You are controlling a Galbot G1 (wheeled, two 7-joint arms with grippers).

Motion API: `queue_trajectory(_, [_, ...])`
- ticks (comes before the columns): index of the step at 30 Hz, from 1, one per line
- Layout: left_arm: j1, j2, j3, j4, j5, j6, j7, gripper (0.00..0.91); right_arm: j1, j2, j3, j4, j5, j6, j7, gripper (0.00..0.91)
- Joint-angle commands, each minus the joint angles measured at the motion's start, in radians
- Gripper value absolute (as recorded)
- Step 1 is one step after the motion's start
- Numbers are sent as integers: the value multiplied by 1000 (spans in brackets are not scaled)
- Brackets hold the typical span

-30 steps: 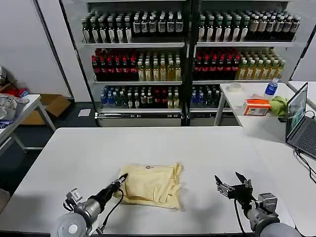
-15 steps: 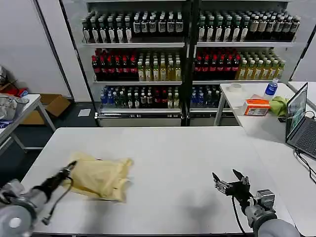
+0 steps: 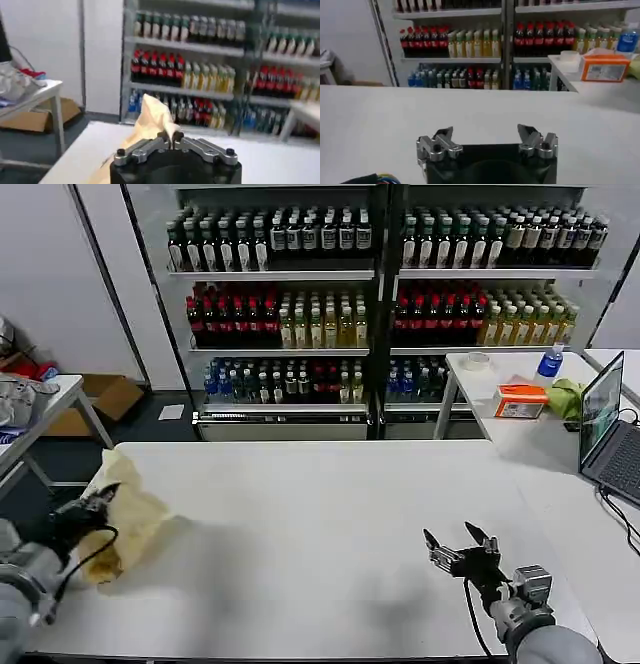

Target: Fold and organize the clothes.

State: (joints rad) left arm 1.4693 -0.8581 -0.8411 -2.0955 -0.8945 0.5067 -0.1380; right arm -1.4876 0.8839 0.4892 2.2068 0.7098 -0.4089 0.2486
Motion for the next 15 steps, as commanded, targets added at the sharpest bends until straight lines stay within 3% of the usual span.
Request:
queue_trajectory(1, [-167, -149, 675, 49, 533, -70, 13, 20, 3, 9, -5, -2, -14, 1, 1, 907])
queue_trajectory(9, [-316, -135, 728, 21, 358, -16, -7, 20, -10, 23, -5, -10, -24, 3, 0, 907])
queue_trajectory(15, [-405, -196, 785, 100, 278, -1, -50, 20, -11, 35, -4, -15, -28, 3, 0, 907])
